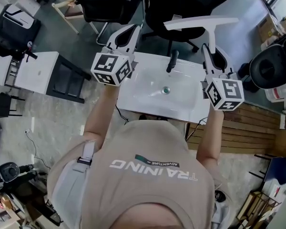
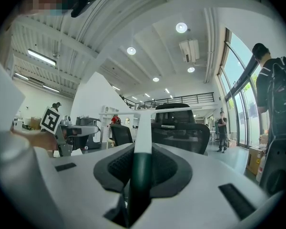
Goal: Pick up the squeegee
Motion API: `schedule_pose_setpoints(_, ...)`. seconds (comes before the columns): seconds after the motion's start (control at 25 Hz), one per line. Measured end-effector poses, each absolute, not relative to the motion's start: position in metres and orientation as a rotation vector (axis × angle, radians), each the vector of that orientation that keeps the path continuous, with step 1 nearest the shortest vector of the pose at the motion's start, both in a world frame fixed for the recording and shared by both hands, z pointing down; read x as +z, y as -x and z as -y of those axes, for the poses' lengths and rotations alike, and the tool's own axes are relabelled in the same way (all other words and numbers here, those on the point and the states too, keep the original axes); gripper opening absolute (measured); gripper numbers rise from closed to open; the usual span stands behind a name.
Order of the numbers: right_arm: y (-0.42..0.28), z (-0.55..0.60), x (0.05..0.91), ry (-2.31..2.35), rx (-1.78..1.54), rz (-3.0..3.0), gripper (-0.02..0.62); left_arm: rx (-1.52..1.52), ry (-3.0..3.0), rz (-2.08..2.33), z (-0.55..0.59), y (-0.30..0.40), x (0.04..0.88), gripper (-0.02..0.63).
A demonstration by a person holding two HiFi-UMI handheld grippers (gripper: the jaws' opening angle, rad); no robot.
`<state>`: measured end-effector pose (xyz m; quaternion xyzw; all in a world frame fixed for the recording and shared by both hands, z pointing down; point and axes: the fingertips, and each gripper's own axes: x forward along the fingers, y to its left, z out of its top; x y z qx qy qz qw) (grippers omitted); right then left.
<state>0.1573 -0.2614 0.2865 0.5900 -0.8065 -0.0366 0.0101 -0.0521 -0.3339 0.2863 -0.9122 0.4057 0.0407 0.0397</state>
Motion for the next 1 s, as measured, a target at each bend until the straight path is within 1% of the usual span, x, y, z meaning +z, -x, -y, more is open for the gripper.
schedule_pose_setpoints(1.0,-0.1606,0.2609,0.2881,-1.873,-0.096,2.508,0.087,0.079,2.787,-1.221,0.3294,0.0508,0.2898,0.012)
